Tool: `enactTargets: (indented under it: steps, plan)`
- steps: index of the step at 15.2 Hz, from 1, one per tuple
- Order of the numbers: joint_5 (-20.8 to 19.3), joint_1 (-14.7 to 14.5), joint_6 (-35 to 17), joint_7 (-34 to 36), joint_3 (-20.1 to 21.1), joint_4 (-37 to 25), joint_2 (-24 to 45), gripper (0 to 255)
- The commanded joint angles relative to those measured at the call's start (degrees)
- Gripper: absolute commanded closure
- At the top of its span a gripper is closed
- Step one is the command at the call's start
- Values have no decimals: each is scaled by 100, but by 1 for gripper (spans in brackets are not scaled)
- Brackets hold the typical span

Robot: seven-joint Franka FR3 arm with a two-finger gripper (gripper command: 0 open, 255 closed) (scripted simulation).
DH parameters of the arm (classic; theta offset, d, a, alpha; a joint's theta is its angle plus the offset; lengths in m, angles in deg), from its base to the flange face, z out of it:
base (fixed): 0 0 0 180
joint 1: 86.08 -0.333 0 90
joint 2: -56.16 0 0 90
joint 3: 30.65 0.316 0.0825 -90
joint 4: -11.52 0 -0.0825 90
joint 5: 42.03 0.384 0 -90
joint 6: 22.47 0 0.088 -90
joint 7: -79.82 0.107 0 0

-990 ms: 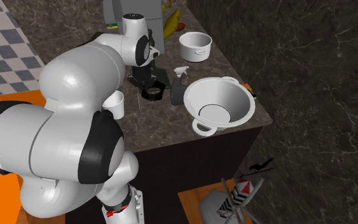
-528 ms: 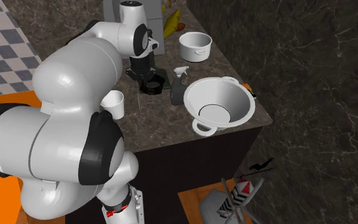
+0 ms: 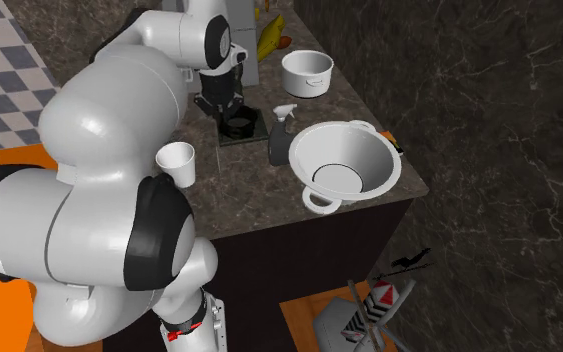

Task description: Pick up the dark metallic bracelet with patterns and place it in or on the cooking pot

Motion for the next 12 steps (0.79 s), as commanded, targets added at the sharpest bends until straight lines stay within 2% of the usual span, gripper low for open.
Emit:
enactTargets:
  steps: [1, 12]
  plan:
    - [-32, 38, 89, -148, -107, -123, 23, 255]
    - [-266, 331, 282, -1791, -1443, -953, 511, 255]
